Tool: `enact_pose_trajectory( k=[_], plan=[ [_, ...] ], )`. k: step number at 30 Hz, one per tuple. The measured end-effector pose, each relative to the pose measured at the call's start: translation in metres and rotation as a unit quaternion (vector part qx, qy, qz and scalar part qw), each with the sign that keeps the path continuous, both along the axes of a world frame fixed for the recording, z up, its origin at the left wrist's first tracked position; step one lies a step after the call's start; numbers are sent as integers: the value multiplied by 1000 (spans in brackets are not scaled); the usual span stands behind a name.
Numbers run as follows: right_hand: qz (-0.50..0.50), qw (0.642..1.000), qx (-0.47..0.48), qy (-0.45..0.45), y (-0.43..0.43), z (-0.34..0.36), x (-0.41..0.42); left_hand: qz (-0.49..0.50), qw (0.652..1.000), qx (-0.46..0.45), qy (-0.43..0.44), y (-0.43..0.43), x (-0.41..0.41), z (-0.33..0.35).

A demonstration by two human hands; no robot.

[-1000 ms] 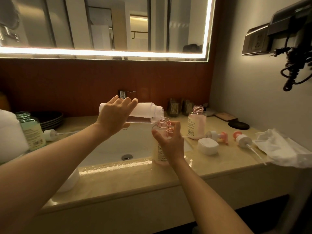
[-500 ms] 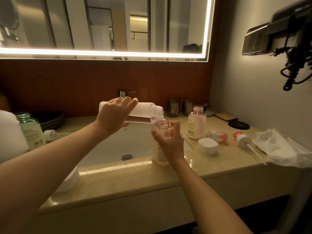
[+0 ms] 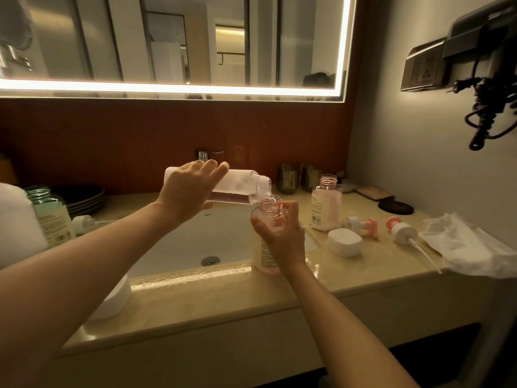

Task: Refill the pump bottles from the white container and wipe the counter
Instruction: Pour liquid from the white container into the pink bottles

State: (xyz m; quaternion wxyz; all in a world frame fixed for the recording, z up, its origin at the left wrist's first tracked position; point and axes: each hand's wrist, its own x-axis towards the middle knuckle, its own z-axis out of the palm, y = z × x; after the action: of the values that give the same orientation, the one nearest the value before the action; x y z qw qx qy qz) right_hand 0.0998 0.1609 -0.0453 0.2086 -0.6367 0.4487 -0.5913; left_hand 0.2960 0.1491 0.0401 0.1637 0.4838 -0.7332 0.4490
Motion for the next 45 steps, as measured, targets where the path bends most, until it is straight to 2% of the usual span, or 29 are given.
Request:
enact_pose_trajectory(
  k=[27, 45],
  plan=[
    [-6, 1000, 17, 15, 2, -1, -3, -8, 1000, -9, -8, -5, 3, -1],
    [-5, 1000, 14, 25, 3, -1, -3, 11, 999, -25, -44, -6, 4, 3]
  ],
)
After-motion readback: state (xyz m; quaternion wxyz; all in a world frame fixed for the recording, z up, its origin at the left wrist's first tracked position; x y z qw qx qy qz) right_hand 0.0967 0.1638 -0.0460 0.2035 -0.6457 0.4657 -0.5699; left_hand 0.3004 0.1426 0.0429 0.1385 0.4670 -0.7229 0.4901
